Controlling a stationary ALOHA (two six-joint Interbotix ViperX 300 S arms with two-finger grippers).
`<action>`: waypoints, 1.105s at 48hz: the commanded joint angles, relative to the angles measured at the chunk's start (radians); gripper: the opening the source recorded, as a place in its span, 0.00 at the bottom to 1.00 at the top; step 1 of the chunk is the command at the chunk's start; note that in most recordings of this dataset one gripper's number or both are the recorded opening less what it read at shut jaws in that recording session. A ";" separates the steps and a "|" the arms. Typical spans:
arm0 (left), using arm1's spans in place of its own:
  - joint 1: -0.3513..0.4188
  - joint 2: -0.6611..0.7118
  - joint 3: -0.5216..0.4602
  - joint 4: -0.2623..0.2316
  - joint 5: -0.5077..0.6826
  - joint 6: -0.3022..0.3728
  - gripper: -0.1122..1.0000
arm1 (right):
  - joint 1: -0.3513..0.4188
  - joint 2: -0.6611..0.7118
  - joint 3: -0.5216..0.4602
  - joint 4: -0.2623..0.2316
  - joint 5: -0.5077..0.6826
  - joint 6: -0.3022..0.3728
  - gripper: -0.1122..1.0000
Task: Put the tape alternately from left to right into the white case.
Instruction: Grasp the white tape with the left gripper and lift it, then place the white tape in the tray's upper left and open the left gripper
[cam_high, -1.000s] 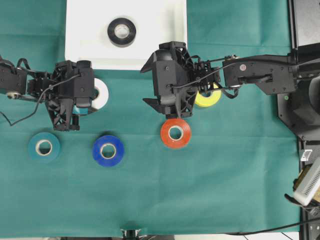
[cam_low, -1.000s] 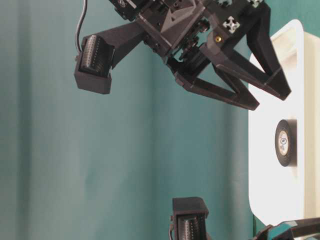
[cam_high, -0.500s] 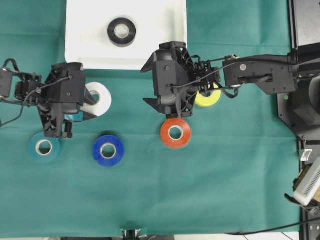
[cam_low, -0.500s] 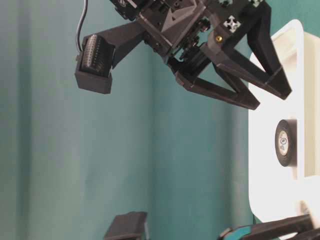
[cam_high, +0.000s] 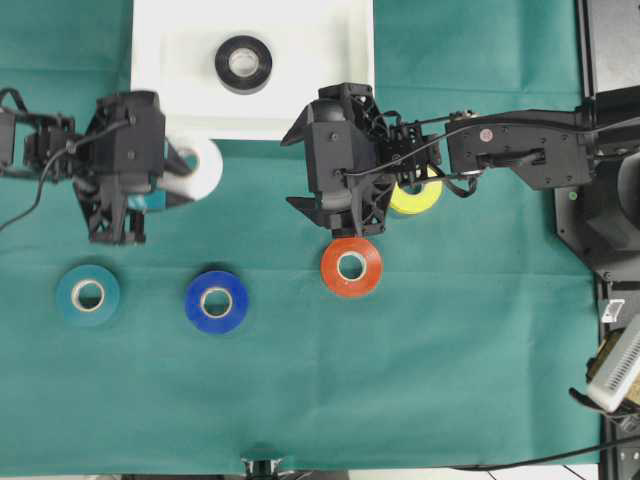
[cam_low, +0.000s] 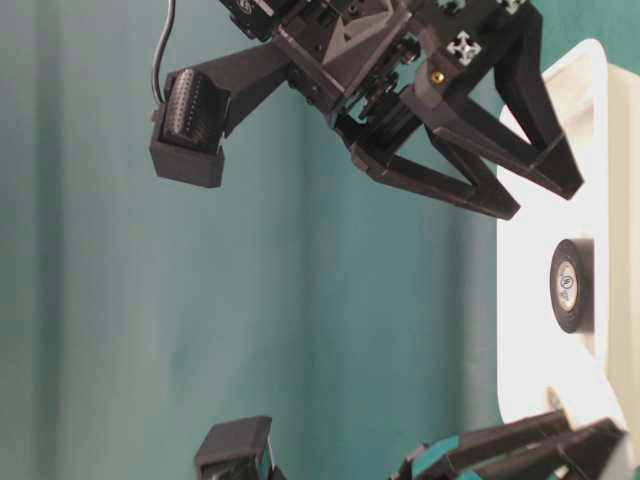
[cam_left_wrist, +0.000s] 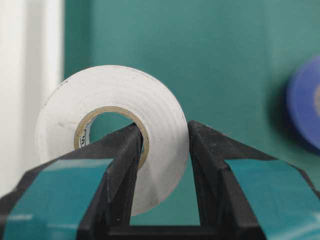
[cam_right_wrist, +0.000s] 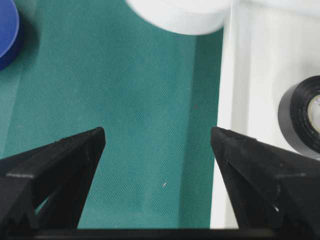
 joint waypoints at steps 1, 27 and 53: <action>0.038 -0.023 -0.011 0.002 -0.005 0.014 0.36 | 0.002 -0.028 -0.009 -0.002 -0.009 0.002 0.79; 0.305 0.026 -0.046 0.002 -0.011 0.140 0.36 | 0.003 -0.028 -0.009 -0.002 -0.009 0.003 0.79; 0.431 0.160 -0.141 0.002 -0.029 0.204 0.36 | 0.006 -0.028 -0.008 -0.002 -0.009 0.003 0.79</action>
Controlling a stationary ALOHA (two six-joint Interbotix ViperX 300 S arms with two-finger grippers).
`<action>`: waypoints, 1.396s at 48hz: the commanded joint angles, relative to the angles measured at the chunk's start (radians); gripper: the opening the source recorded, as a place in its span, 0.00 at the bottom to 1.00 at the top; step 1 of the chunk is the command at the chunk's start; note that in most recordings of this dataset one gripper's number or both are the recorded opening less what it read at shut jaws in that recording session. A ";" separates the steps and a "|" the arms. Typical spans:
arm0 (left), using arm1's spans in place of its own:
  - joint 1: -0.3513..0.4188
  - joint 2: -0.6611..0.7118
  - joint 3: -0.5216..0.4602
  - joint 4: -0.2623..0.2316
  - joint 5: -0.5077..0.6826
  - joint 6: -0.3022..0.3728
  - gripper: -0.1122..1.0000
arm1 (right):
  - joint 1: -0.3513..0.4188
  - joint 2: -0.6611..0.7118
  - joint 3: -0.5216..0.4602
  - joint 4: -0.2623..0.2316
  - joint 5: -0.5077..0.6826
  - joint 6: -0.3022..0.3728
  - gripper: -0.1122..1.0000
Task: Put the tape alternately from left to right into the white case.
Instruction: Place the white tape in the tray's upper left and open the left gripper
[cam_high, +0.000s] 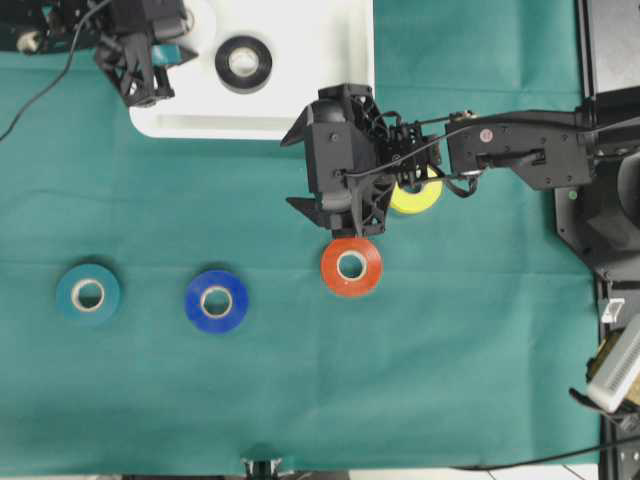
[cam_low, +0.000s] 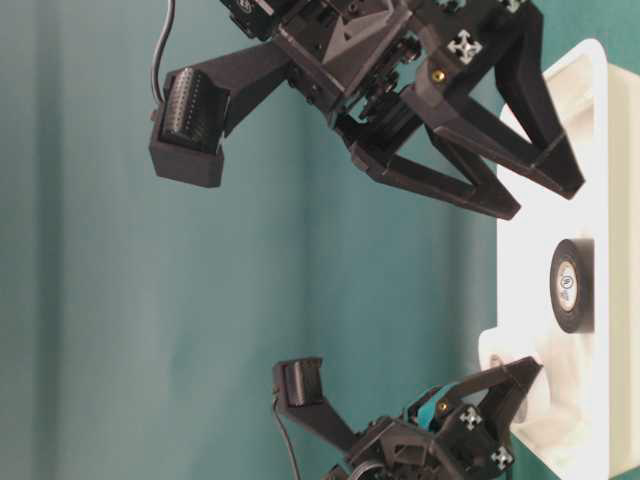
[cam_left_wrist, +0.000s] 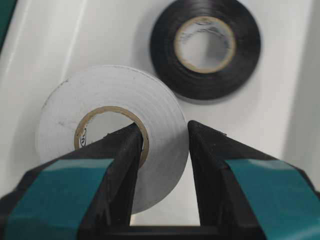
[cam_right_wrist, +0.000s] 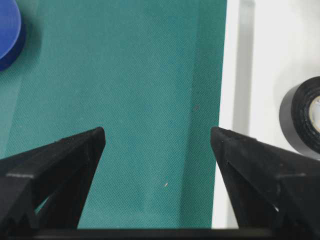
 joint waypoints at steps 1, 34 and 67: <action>0.011 -0.002 -0.031 0.002 -0.009 0.003 0.36 | 0.003 -0.026 -0.008 -0.002 -0.009 0.003 0.79; 0.015 0.005 -0.032 0.002 -0.011 -0.005 0.55 | 0.003 -0.026 -0.006 -0.002 -0.023 0.003 0.79; 0.014 -0.017 -0.026 0.002 -0.008 -0.005 0.98 | 0.003 -0.026 -0.002 -0.002 -0.021 0.002 0.79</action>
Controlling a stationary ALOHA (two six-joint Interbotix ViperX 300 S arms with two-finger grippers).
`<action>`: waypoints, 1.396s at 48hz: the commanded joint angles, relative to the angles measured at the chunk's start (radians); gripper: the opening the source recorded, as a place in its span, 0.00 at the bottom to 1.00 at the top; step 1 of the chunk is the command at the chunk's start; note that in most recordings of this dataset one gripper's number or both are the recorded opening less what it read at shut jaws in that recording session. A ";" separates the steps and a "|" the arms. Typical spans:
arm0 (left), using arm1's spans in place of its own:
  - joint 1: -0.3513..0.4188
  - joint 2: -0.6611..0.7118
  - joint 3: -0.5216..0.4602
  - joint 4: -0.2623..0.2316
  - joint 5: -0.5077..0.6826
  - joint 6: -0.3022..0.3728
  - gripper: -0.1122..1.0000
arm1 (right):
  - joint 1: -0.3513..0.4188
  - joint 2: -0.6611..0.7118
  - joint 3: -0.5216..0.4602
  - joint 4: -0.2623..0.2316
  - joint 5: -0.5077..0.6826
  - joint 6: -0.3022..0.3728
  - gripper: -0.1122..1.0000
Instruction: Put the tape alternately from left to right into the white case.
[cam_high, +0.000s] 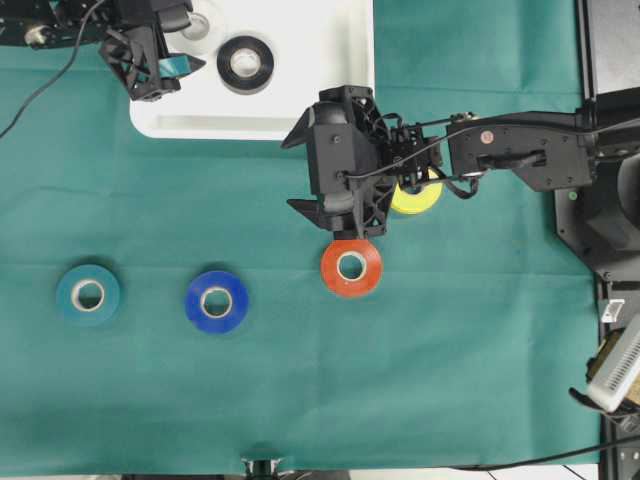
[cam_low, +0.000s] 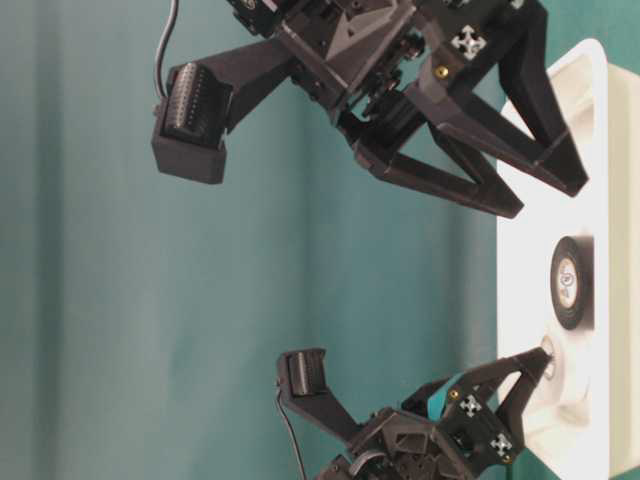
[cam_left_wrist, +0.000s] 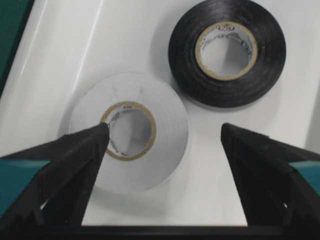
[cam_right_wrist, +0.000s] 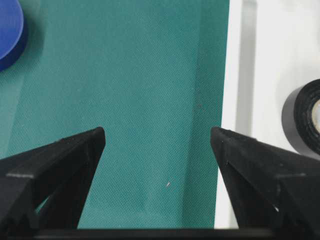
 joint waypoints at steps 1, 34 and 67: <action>0.000 -0.035 -0.006 0.000 -0.005 -0.003 0.98 | 0.003 -0.026 -0.008 -0.003 -0.009 0.002 0.79; -0.227 -0.192 0.092 0.002 -0.005 -0.006 0.98 | 0.003 -0.026 -0.005 -0.003 -0.008 0.000 0.79; -0.469 -0.221 0.146 -0.002 -0.005 -0.124 0.98 | 0.003 -0.026 0.008 -0.003 -0.048 0.000 0.79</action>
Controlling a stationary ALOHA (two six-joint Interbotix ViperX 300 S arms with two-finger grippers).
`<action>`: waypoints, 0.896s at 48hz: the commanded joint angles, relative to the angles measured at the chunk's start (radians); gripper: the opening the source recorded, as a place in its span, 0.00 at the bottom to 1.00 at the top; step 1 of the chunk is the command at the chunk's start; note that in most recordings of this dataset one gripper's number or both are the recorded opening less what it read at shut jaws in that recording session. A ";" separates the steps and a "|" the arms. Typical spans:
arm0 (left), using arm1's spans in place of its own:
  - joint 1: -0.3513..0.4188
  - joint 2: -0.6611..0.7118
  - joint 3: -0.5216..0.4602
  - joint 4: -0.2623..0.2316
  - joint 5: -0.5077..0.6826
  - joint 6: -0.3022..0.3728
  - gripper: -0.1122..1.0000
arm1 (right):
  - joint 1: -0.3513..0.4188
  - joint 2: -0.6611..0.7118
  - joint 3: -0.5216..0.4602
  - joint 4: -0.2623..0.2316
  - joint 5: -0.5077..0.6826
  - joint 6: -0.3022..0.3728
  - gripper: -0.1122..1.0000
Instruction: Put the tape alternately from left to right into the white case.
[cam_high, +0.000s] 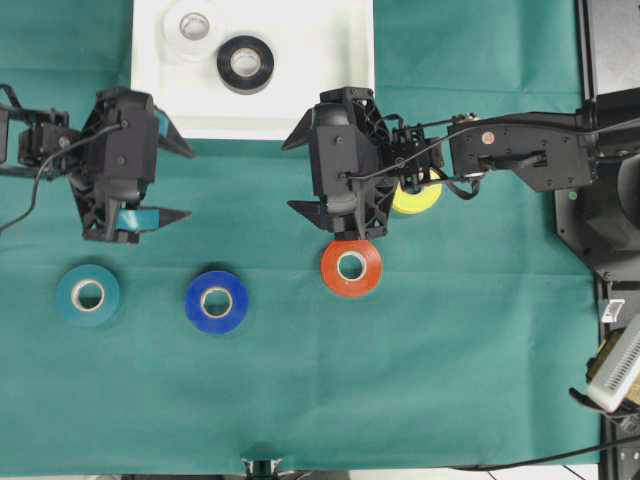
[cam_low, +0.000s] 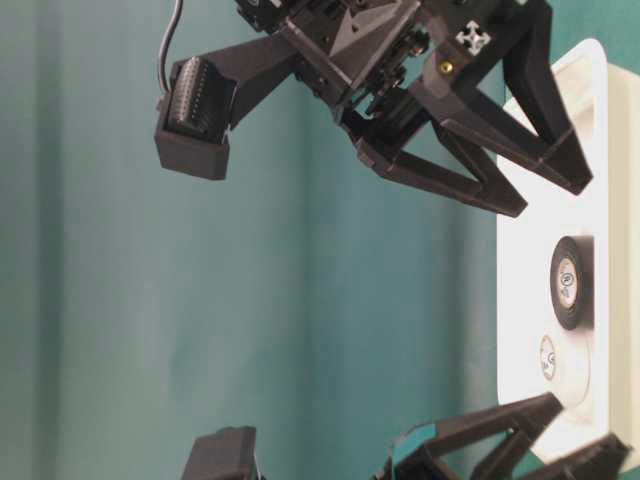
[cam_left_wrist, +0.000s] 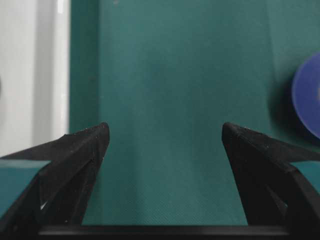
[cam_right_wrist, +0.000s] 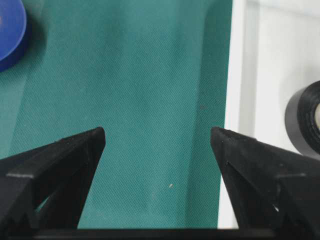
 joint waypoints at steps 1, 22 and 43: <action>-0.011 -0.021 -0.003 -0.002 -0.006 -0.002 0.98 | 0.003 -0.026 -0.006 -0.002 -0.020 0.000 0.79; -0.011 -0.025 -0.002 -0.002 -0.006 -0.003 0.98 | 0.003 -0.040 0.025 -0.002 -0.011 0.000 0.78; -0.011 -0.025 -0.005 -0.002 -0.006 -0.003 0.98 | 0.035 -0.183 0.175 0.006 -0.011 0.015 0.78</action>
